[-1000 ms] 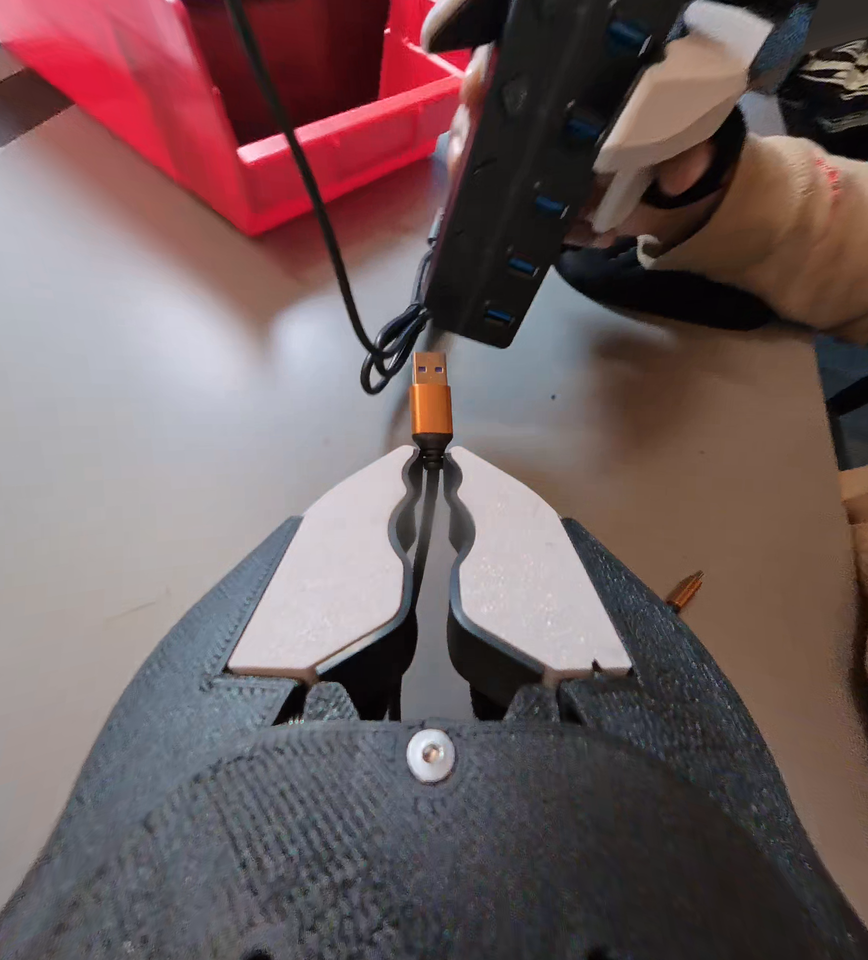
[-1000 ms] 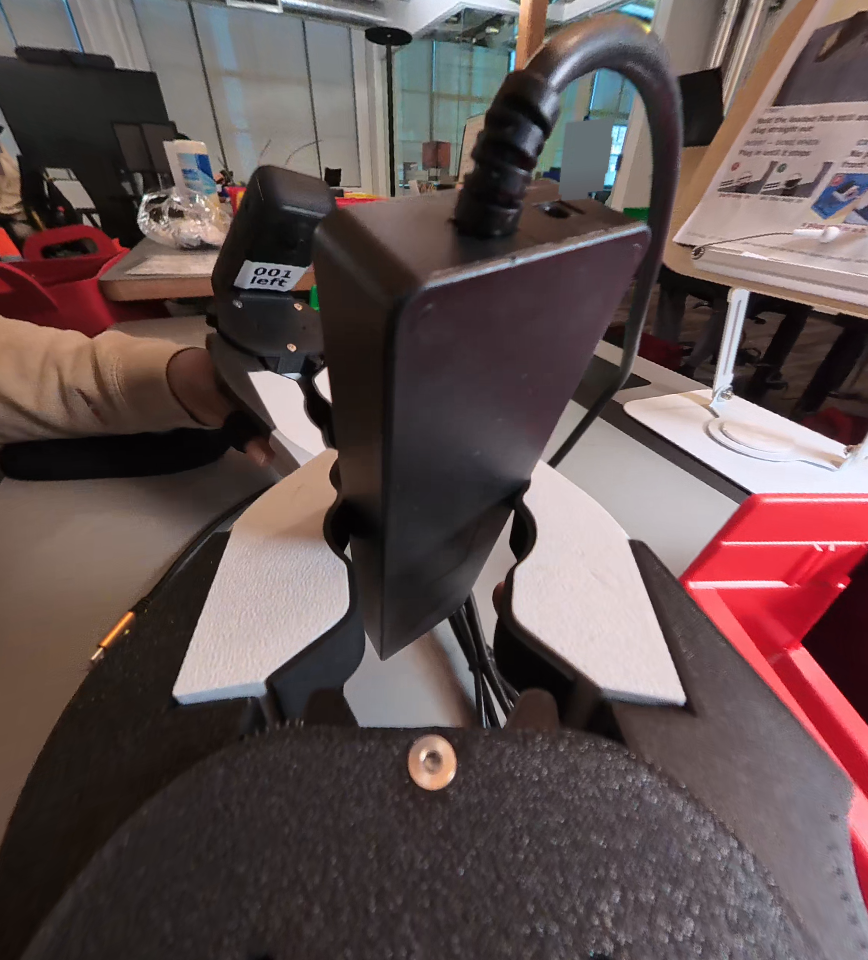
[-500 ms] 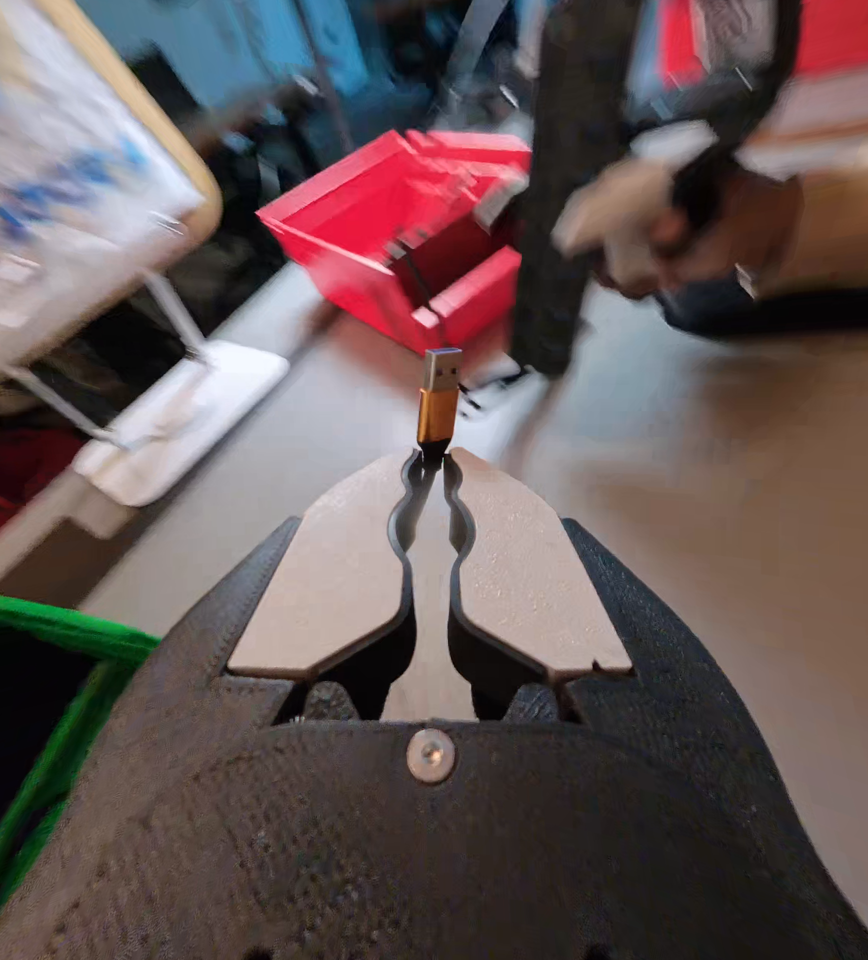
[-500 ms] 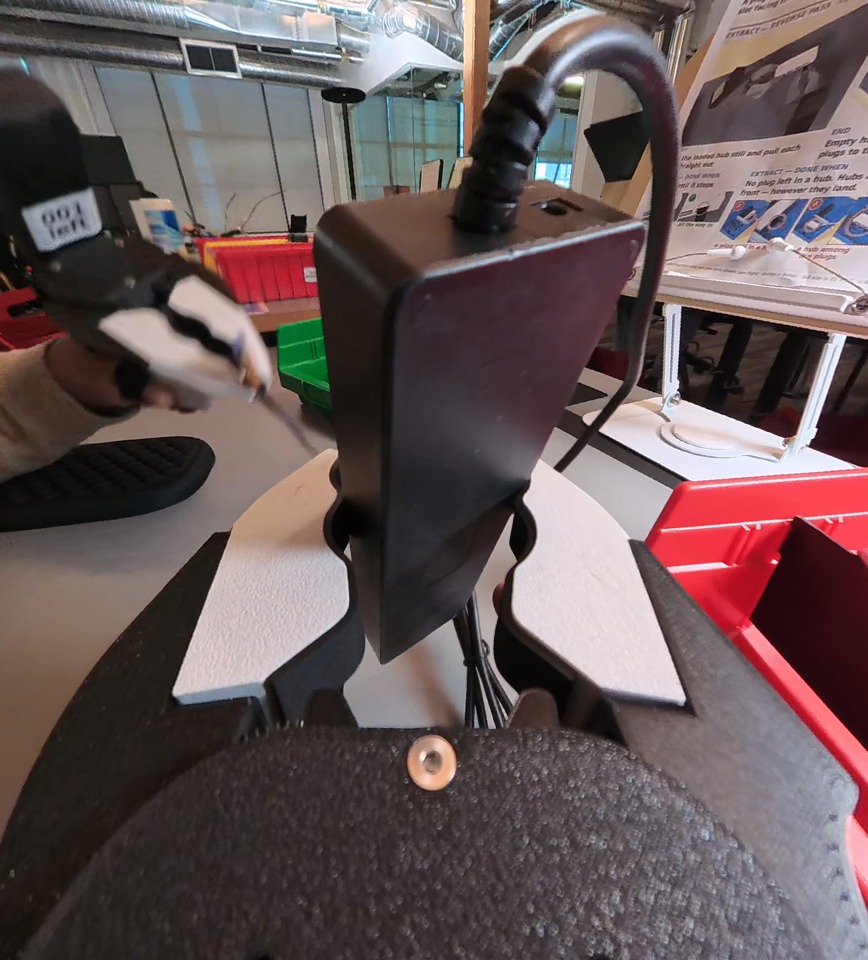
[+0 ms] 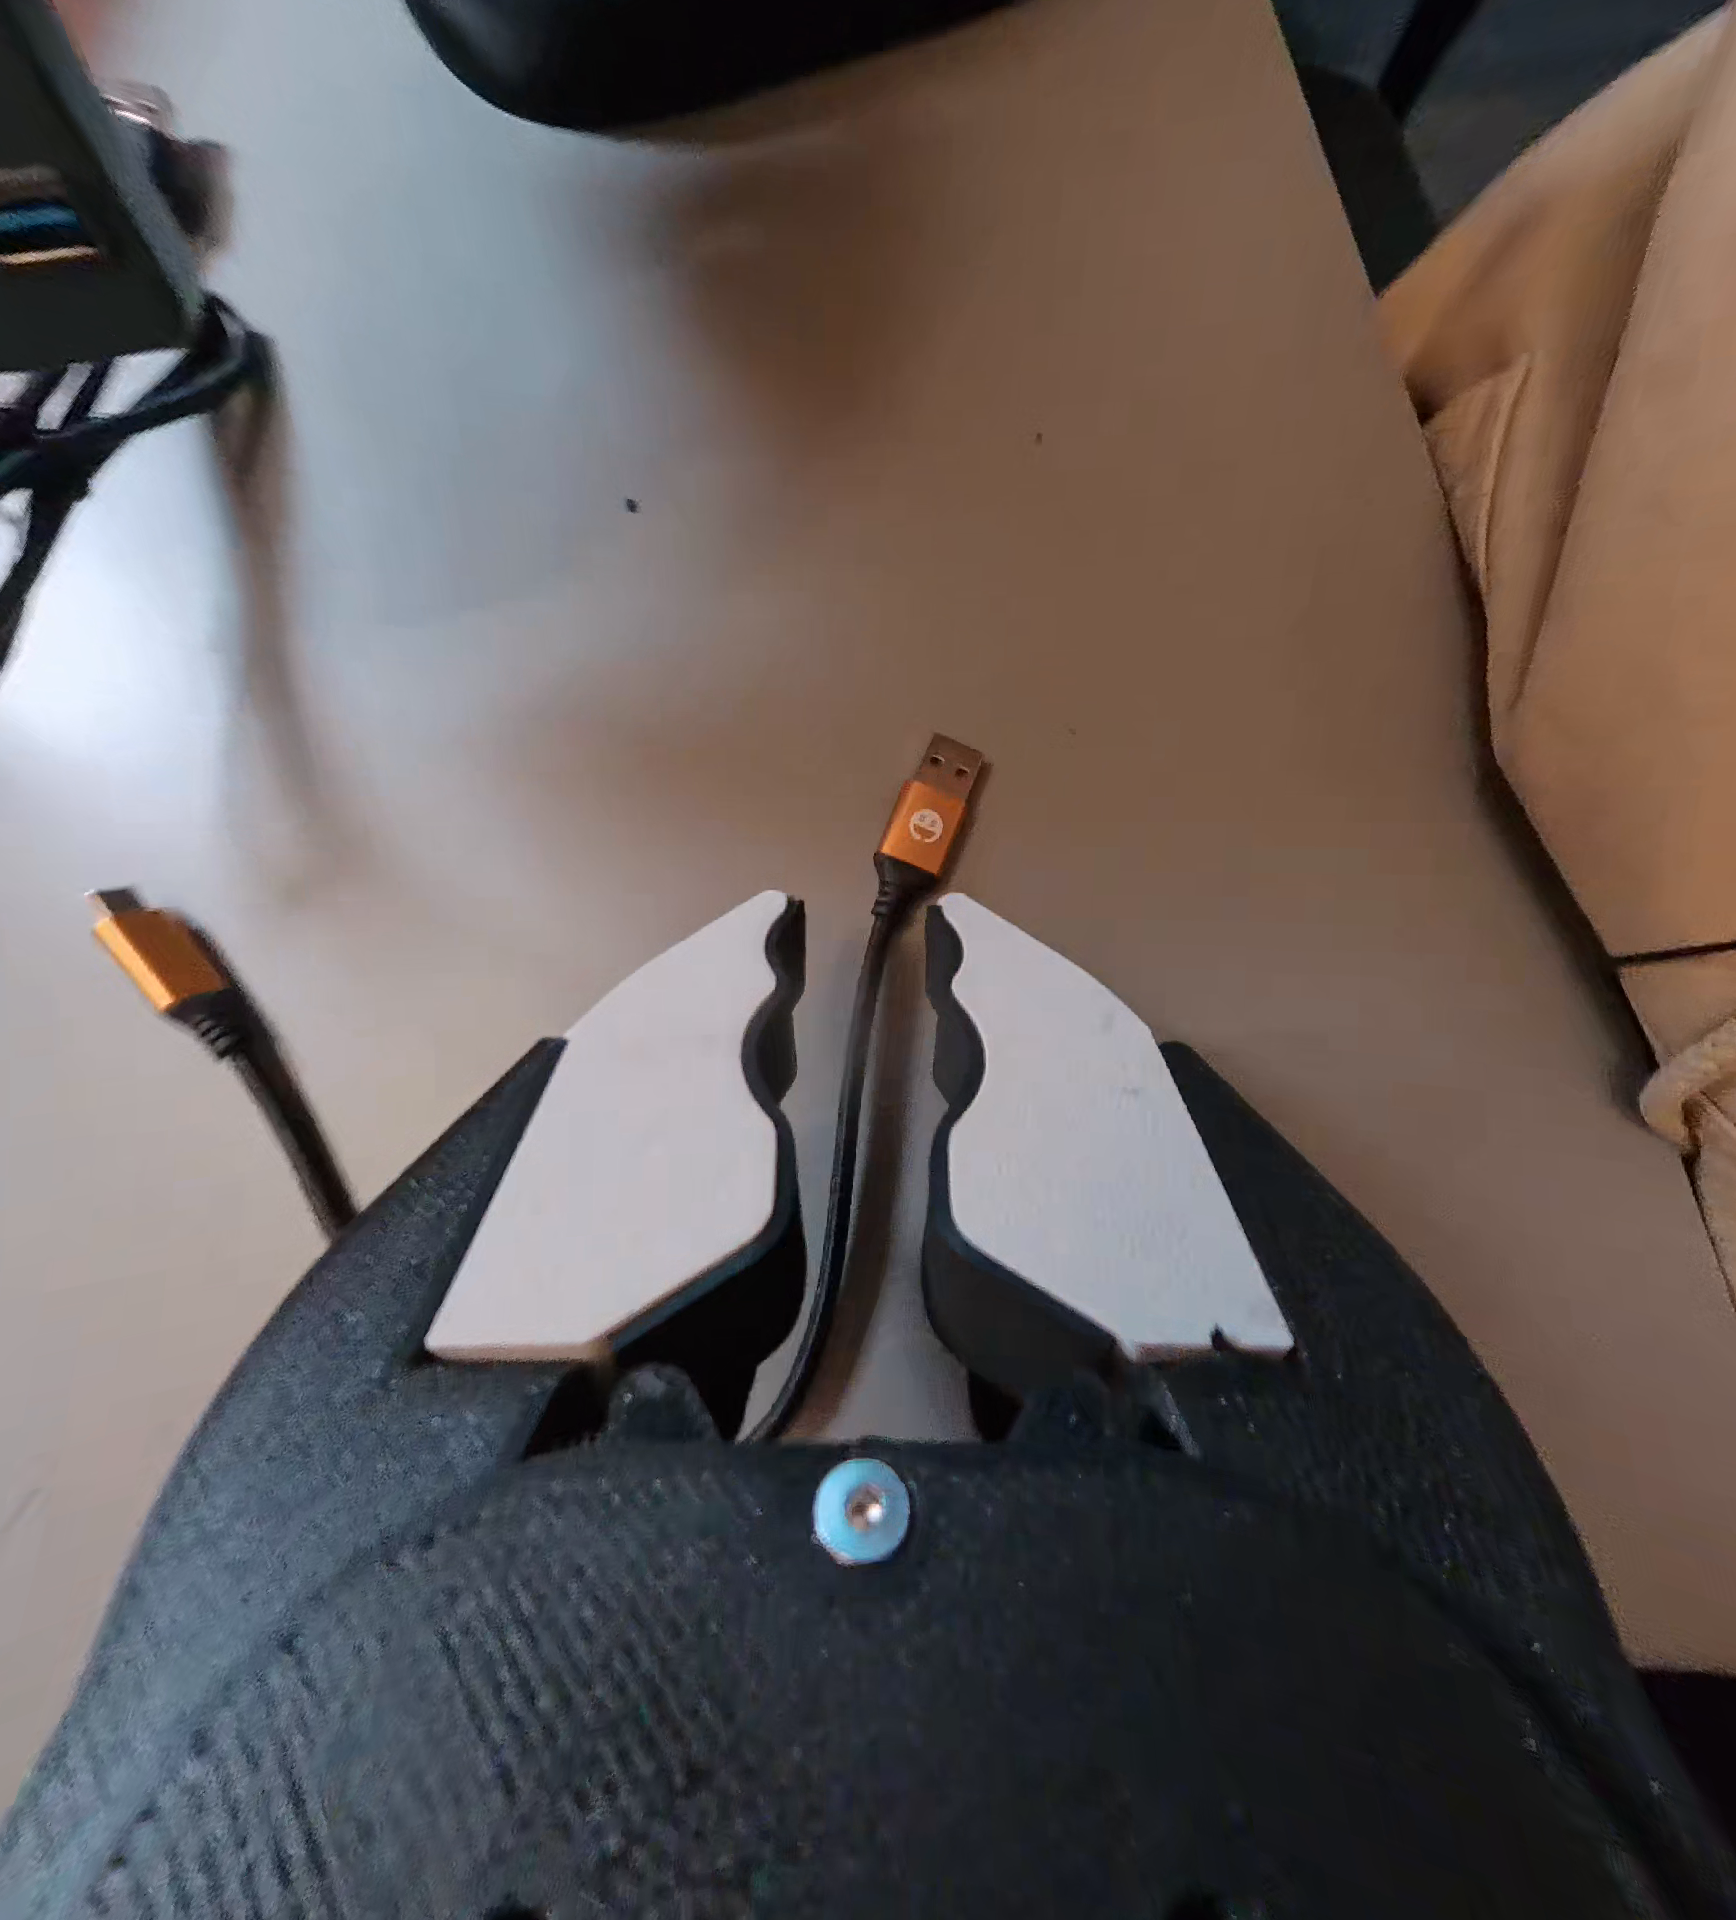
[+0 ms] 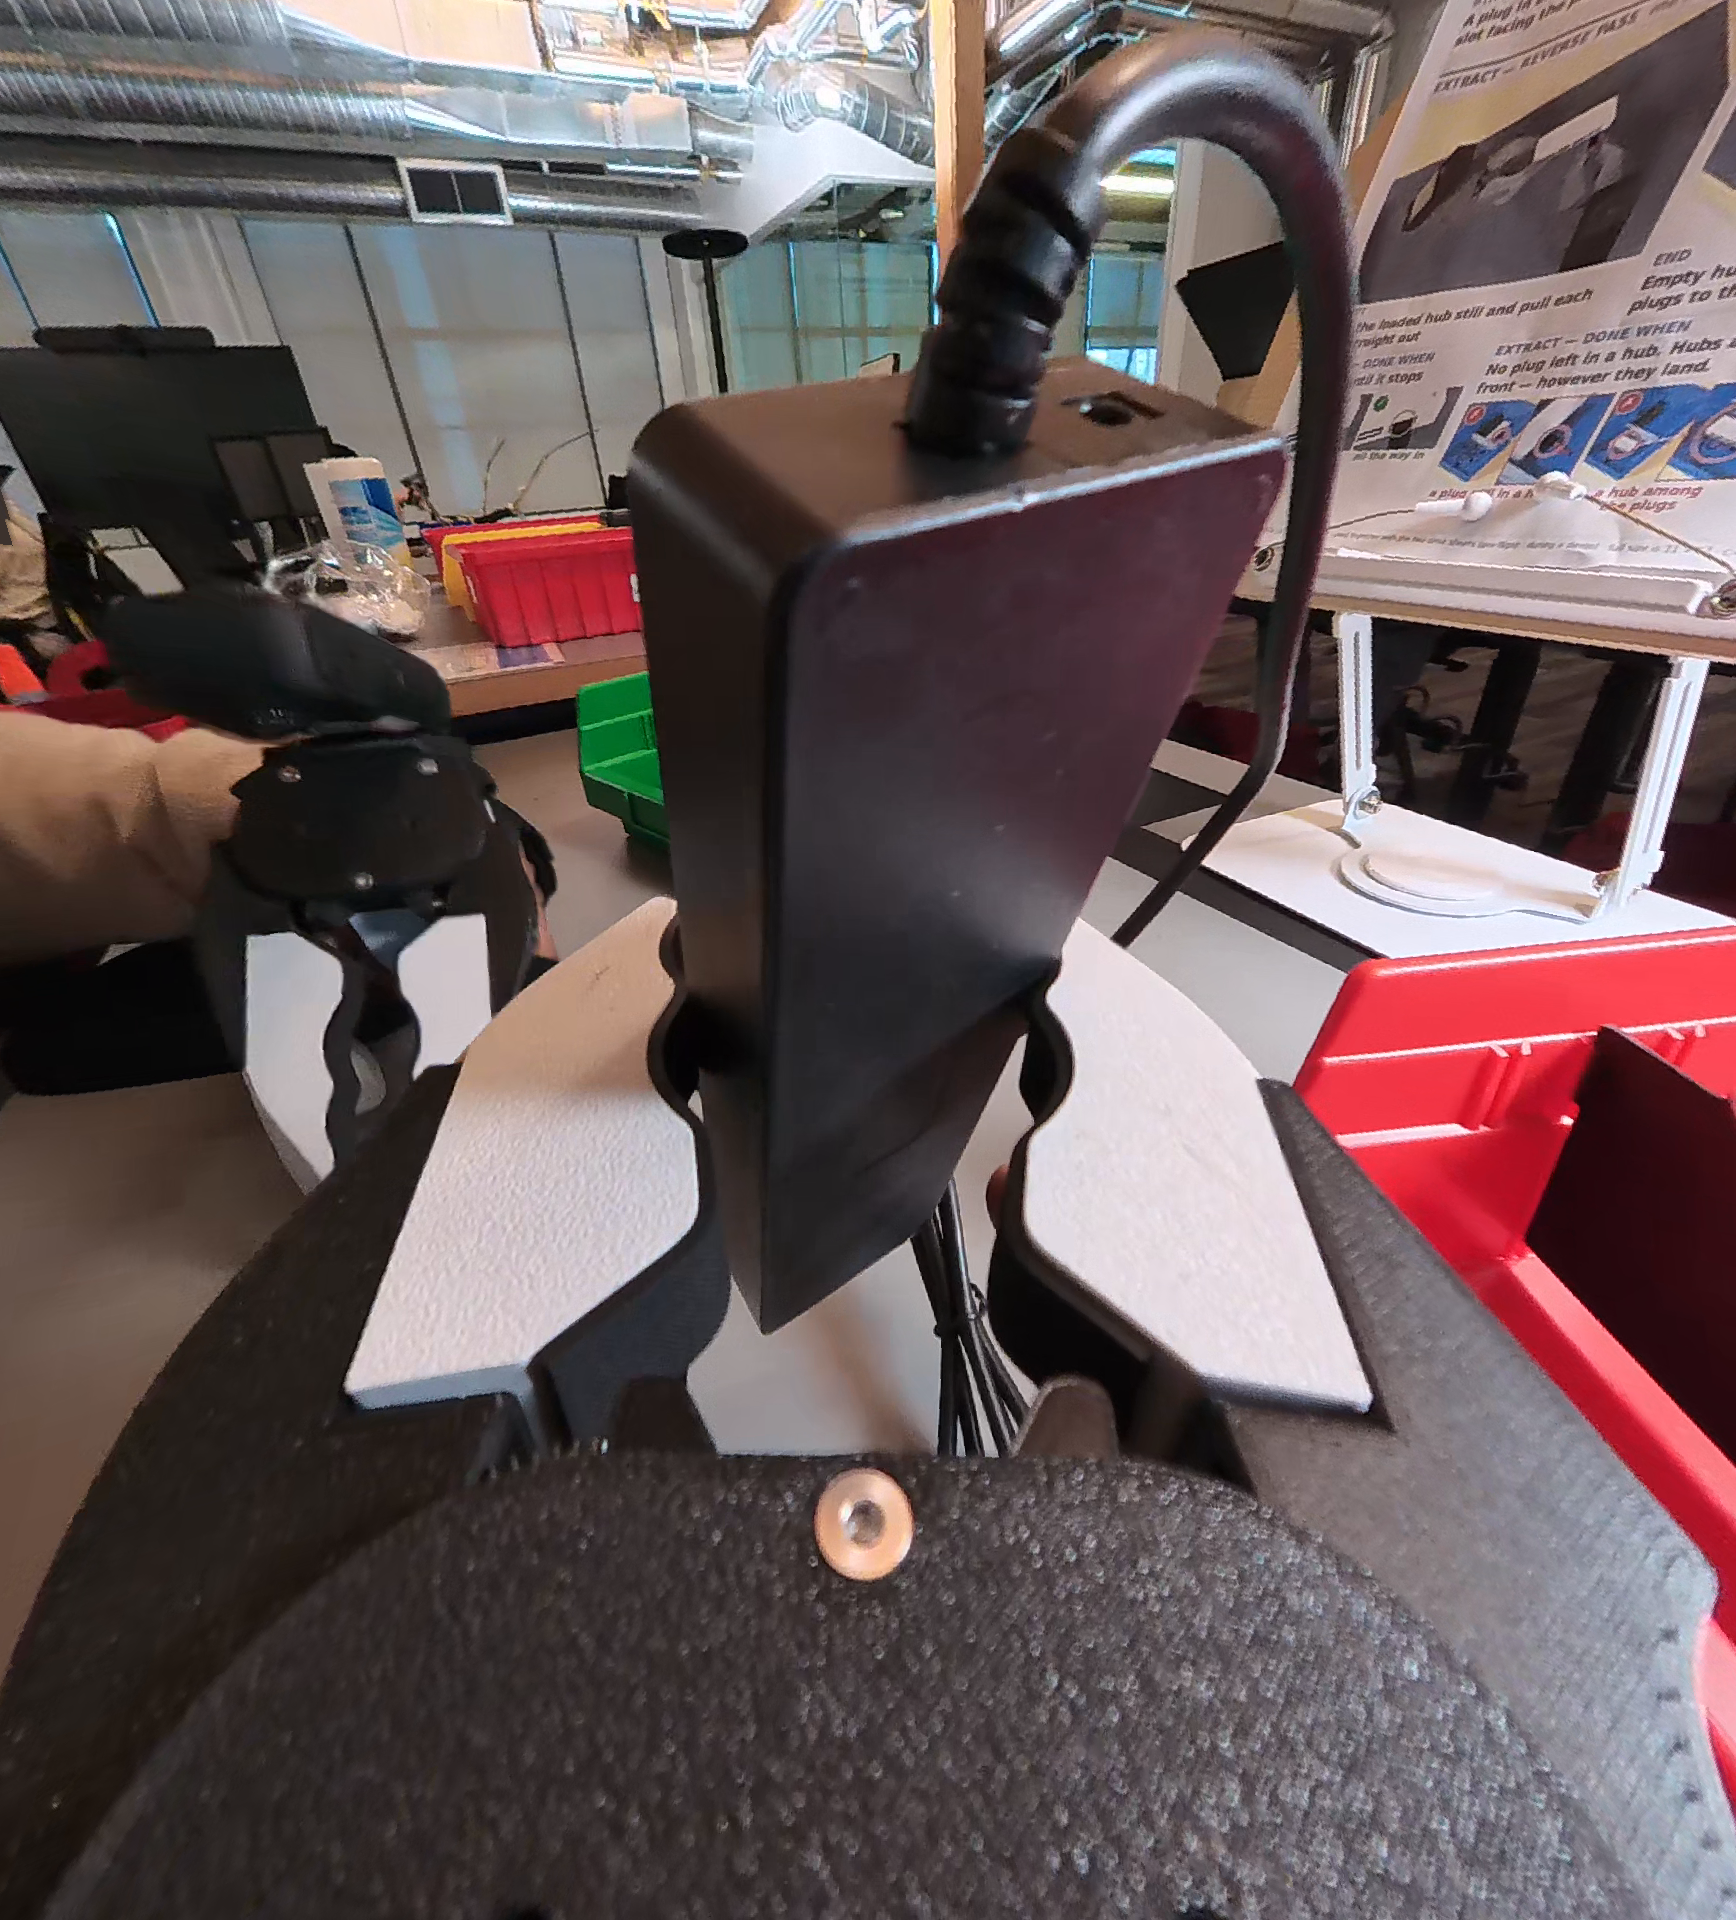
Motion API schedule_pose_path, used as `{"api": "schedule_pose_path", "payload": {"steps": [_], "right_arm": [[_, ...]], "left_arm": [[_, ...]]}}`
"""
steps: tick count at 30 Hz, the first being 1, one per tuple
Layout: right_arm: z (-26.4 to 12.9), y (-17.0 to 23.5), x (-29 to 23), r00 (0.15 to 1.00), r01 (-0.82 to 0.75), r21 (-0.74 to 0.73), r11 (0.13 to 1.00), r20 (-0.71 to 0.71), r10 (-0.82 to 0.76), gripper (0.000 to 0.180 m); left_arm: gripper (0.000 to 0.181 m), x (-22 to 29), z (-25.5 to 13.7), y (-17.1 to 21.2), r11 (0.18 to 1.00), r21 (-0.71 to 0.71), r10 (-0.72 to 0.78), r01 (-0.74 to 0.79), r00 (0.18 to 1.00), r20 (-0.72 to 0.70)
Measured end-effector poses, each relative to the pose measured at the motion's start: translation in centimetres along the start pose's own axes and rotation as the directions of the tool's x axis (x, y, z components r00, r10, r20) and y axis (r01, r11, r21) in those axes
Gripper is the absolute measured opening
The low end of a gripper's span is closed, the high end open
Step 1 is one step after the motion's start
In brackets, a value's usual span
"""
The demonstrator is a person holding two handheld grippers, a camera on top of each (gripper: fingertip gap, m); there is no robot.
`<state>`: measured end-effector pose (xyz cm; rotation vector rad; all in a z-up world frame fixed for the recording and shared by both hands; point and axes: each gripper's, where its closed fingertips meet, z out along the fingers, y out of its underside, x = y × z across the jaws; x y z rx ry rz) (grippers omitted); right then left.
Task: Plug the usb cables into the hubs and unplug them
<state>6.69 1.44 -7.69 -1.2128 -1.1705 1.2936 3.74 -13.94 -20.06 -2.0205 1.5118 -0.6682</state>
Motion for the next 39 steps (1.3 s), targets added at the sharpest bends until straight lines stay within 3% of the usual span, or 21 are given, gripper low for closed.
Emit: {"api": "schedule_pose_path", "payload": {"steps": [5,10,13,17,23,31,39], "right_arm": [[0.1,0.0,-0.2,1.0,0.0,-0.002,1.0,0.008,0.0,0.061],[0.2,0.2,-0.3,1.0,-0.006,-0.007,1.0,0.014,0.006,0.061],[0.2,0.2,-0.2,1.0,-0.009,-0.006,1.0,0.013,0.009,0.061],[0.3,0.5,-0.2,1.0,0.008,-0.02,1.0,0.004,-0.008,0.061],[0.6,0.8,-0.4,0.999,0.036,-0.044,0.998,-0.003,-0.036,0.061],[0.5,0.6,-0.4,0.999,0.041,-0.038,0.998,-0.01,-0.042,0.061],[0.6,1.2,-0.4,0.998,0.061,-0.068,0.996,-0.019,-0.062,0.061]], "left_arm": [[0.023,0.7,1.9,0.5,0.994,-0.078,0.075,-0.082,0.993,-0.086],[0.01,-0.4,2.6,0.6,0.987,-0.091,0.132,-0.131,0.991,0.005],[0.009,-2.5,2.1,0.6,0.995,-0.075,0.07,-0.06,0.987,0.145],[0.008,-4.7,0.0,-0.8,0.993,0.072,-0.103,0.088,0.967,0.231],[0.008,-7.1,-3.8,-3.4,0.936,0.266,-0.3,0.232,0.92,0.252],[0.008,-9.2,-6.6,-8.3,0.932,0.267,-0.317,0.244,0.907,0.276],[0.008,-10.4,-6.2,-11.3,0.964,0.158,-0.252,0.213,0.921,0.296]]}}
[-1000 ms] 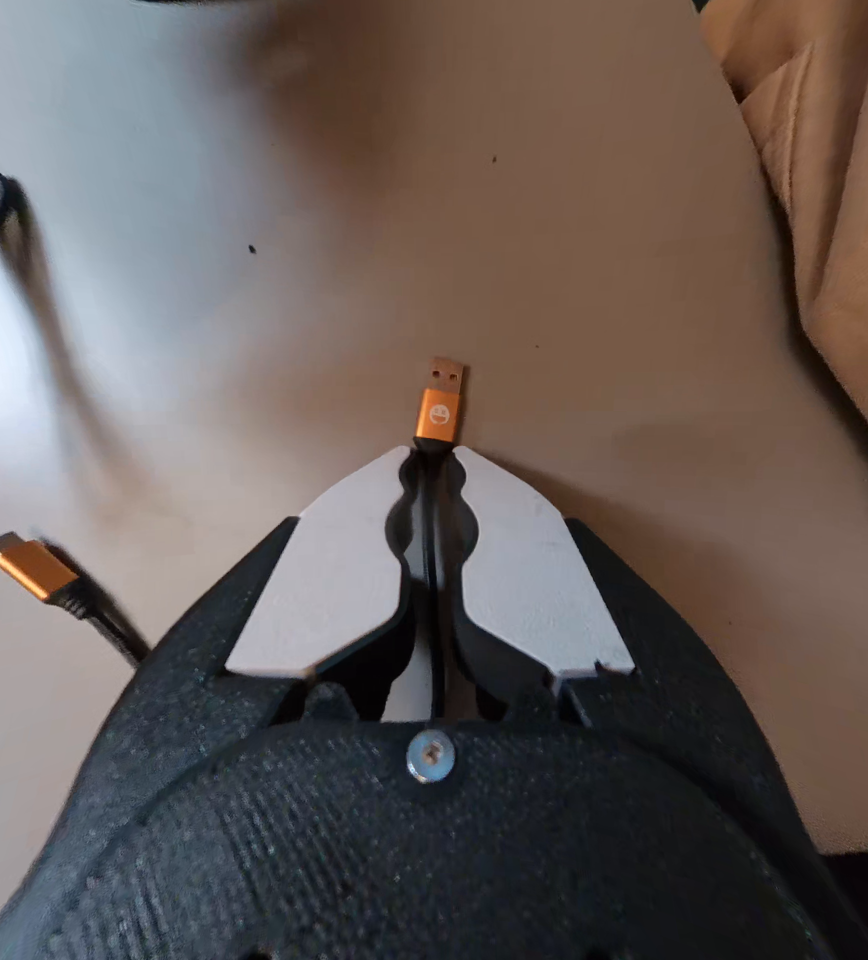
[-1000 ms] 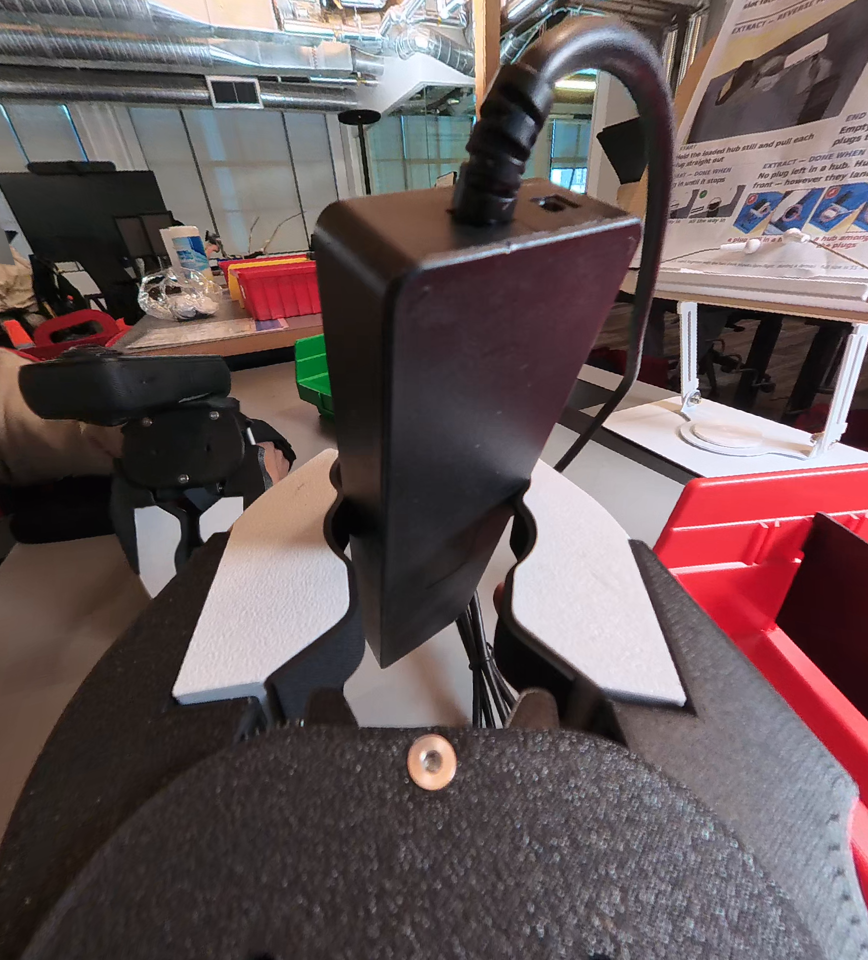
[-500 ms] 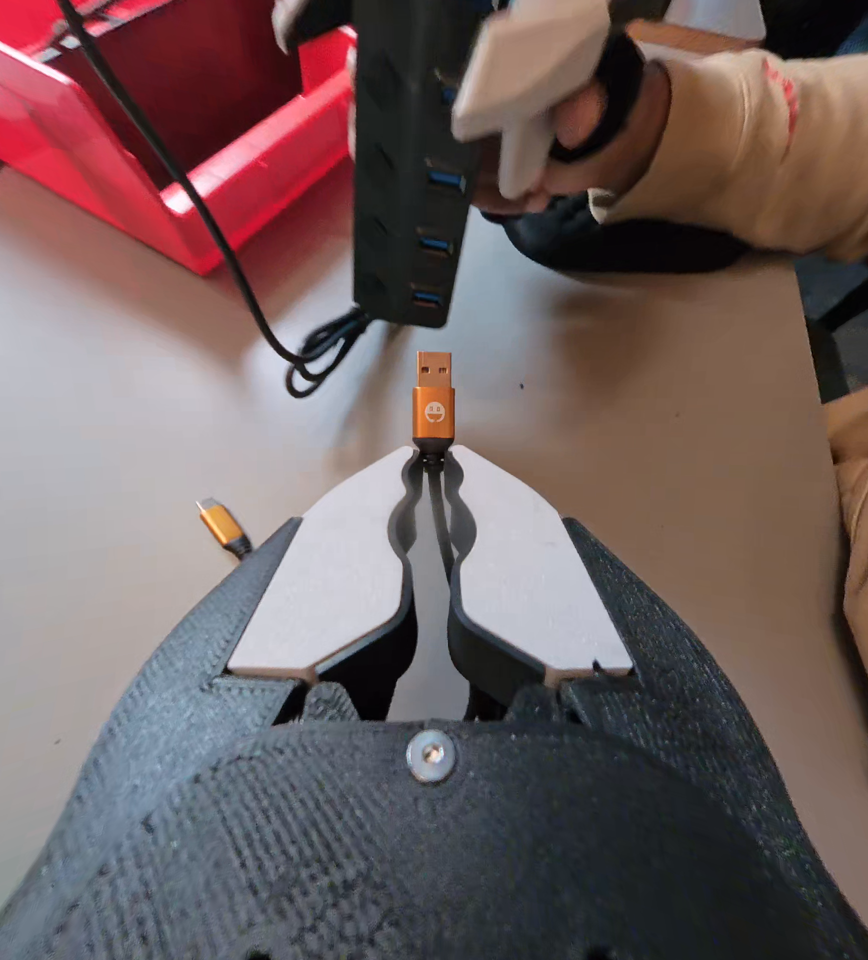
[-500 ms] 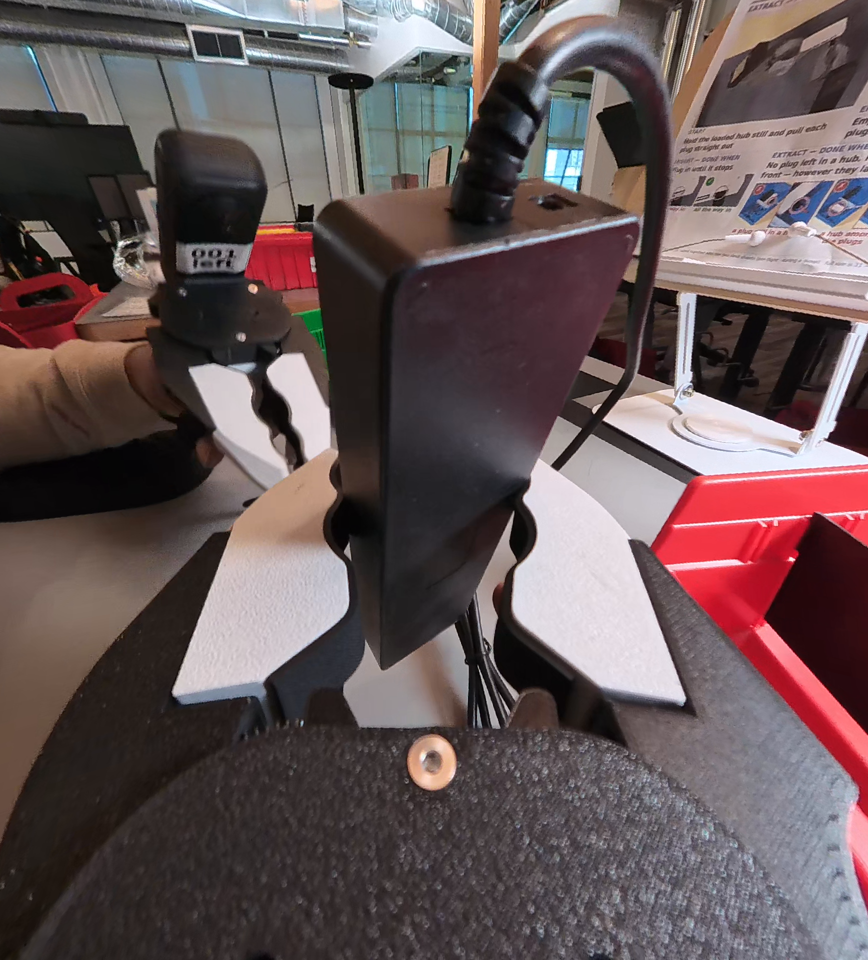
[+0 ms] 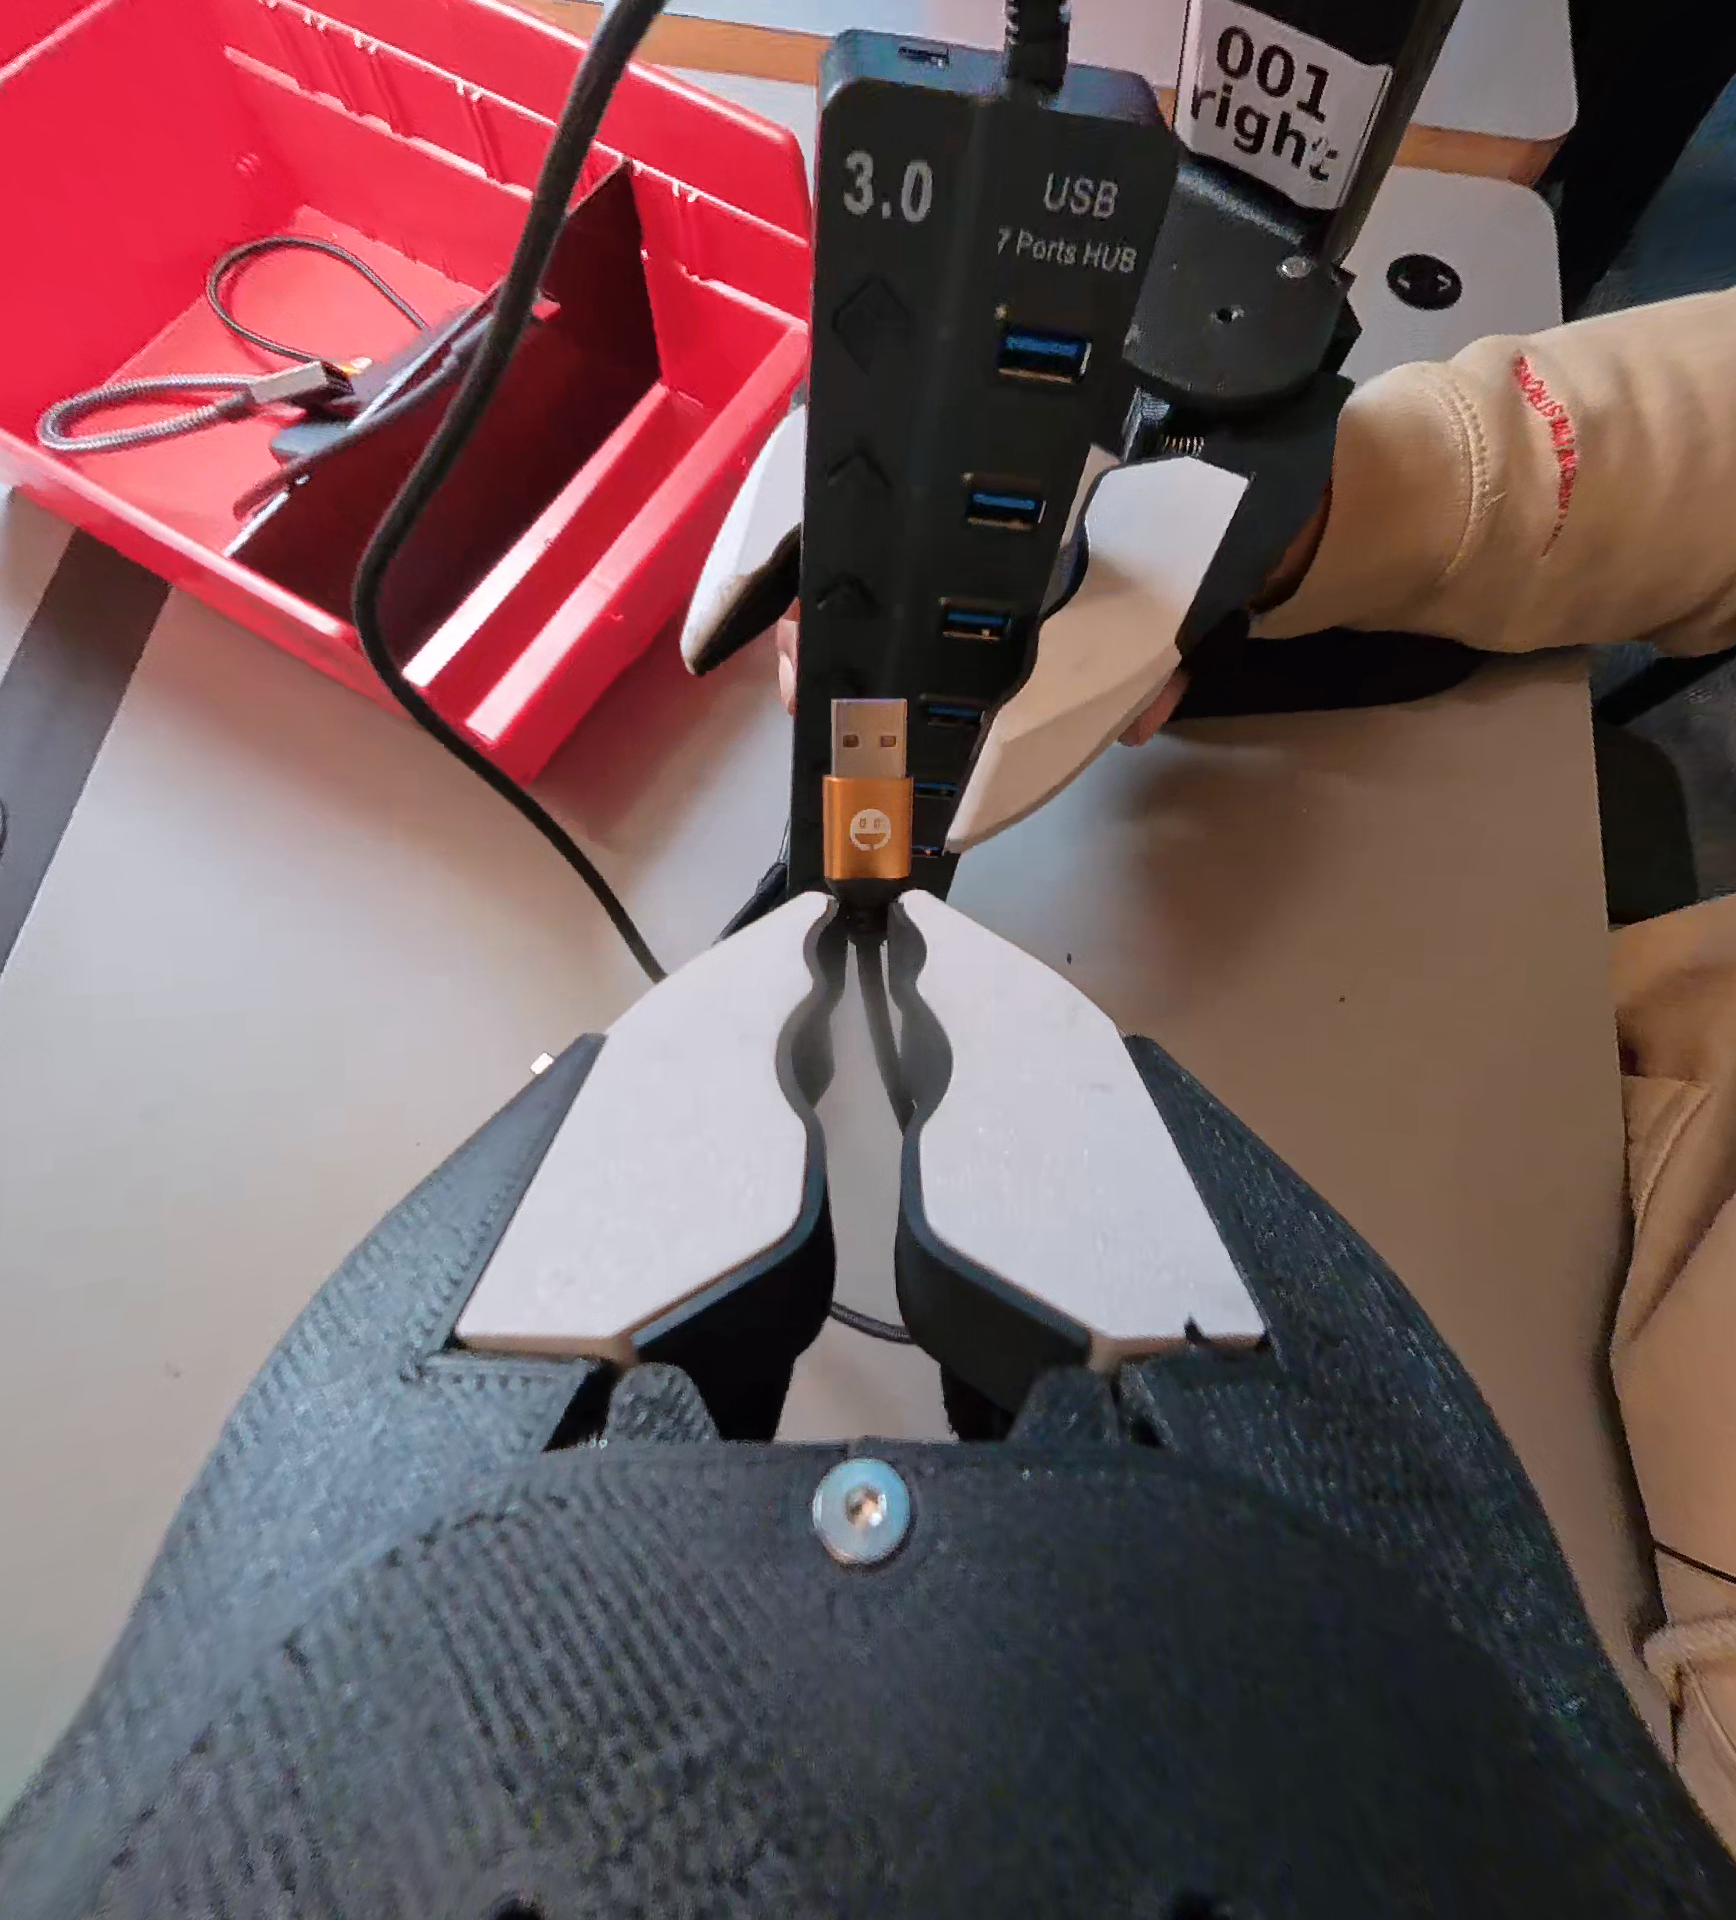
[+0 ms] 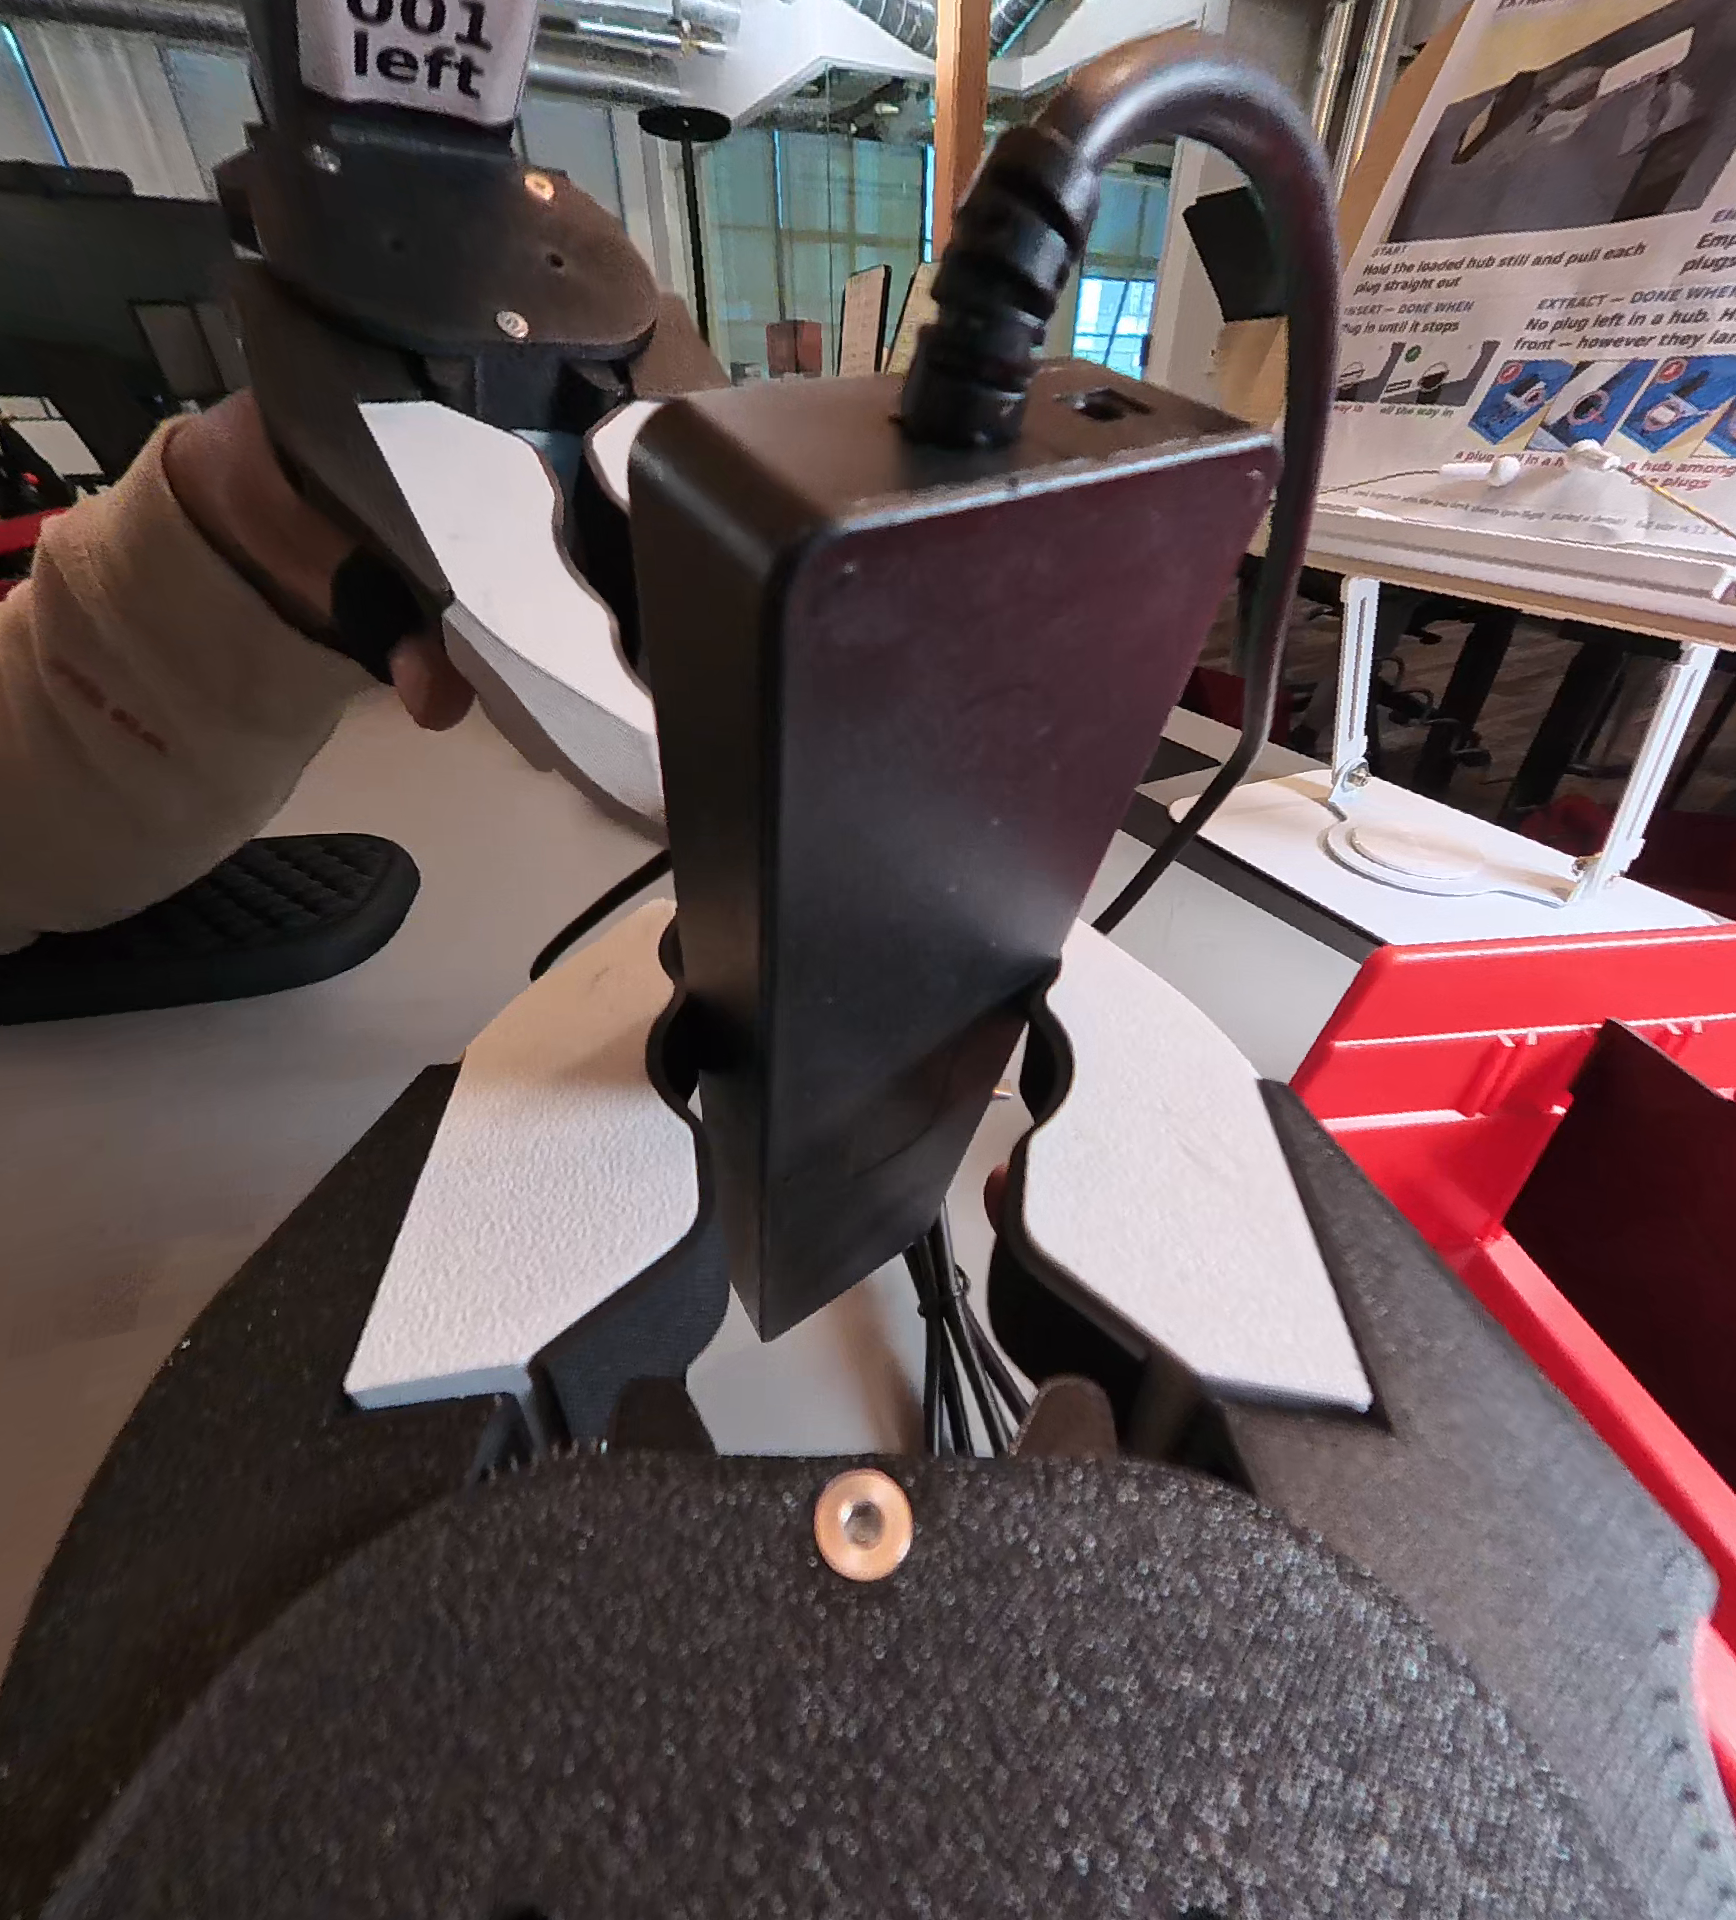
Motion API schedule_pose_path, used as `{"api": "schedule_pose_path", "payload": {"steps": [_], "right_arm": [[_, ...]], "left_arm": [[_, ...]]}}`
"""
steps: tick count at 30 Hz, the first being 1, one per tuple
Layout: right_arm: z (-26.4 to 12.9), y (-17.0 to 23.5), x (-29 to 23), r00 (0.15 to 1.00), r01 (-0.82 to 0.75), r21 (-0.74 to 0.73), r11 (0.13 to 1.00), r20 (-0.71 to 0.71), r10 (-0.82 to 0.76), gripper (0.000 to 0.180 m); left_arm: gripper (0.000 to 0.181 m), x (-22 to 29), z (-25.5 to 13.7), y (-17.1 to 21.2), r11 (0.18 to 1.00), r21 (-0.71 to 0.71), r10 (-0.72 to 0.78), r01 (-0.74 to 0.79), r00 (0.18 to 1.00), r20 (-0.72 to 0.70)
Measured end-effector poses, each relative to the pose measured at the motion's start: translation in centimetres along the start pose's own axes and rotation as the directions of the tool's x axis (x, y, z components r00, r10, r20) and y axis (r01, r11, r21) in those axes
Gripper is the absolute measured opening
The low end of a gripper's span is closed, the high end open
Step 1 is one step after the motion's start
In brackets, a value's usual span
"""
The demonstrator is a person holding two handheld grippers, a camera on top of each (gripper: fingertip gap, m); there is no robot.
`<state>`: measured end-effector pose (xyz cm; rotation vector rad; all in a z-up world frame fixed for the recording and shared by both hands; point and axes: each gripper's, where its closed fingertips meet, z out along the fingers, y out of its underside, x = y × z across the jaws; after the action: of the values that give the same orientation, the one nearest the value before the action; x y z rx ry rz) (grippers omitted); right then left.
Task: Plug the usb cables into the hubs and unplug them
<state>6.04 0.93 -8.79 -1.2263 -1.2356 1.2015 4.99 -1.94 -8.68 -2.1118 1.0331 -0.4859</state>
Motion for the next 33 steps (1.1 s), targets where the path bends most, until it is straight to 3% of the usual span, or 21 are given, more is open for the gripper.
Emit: {"api": "schedule_pose_path", "payload": {"steps": [20,33], "right_arm": [[1.0,1.5,-0.9,0.995,0.098,-0.115,0.988,-0.023,-0.101,0.061],[1.4,3.4,-0.6,0.948,0.283,-0.283,0.916,-0.064,-0.313,0.061]], "left_arm": [[0.007,1.1,1.1,0.3,0.995,-0.087,0.06,-0.056,0.997,0.04],[0.007,1.9,0.9,1.7,0.963,-0.234,0.157,-0.136,0.985,0.073]]}}
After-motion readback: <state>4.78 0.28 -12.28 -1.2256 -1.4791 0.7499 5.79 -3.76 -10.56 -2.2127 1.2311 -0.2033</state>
